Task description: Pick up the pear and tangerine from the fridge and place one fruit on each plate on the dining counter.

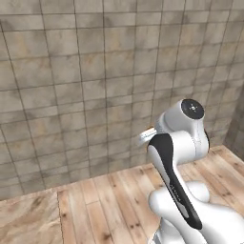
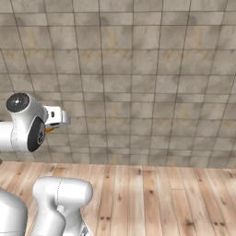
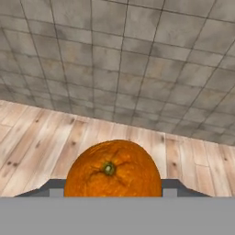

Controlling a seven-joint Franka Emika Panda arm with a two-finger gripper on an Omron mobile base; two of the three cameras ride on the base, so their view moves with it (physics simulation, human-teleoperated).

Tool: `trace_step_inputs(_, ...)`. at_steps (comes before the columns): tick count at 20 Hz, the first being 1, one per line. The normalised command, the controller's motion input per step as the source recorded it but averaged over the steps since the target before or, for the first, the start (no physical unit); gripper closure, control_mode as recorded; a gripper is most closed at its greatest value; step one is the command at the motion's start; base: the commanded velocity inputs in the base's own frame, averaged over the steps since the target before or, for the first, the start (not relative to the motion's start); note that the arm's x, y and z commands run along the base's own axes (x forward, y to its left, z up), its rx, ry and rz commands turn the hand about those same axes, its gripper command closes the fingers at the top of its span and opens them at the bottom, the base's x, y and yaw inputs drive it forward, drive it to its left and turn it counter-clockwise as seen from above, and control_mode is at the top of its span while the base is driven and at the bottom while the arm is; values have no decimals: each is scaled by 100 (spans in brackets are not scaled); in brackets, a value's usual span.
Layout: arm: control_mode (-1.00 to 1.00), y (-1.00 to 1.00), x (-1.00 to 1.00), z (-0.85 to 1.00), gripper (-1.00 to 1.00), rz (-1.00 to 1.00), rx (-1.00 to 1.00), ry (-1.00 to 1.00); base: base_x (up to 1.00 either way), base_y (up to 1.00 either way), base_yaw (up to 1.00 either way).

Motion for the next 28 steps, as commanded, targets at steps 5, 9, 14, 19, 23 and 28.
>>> trace_step_inputs(5,100,0,0,0,100,0,0,0,80,0,38)
trace_step_inputs(9,100,0,0,0,100,0,0,0,73,0,45)
trace_step_inputs(14,100,0,0,0,100,0,0,0,73,0,46)
trace_step_inputs(19,100,0,0,0,100,0,0,0,71,-1,49)
trace_step_inputs(23,100,0,0,0,100,0,0,0,62,-4,59)
trace_step_inputs(28,100,0,0,0,100,0,0,0,55,-6,66)
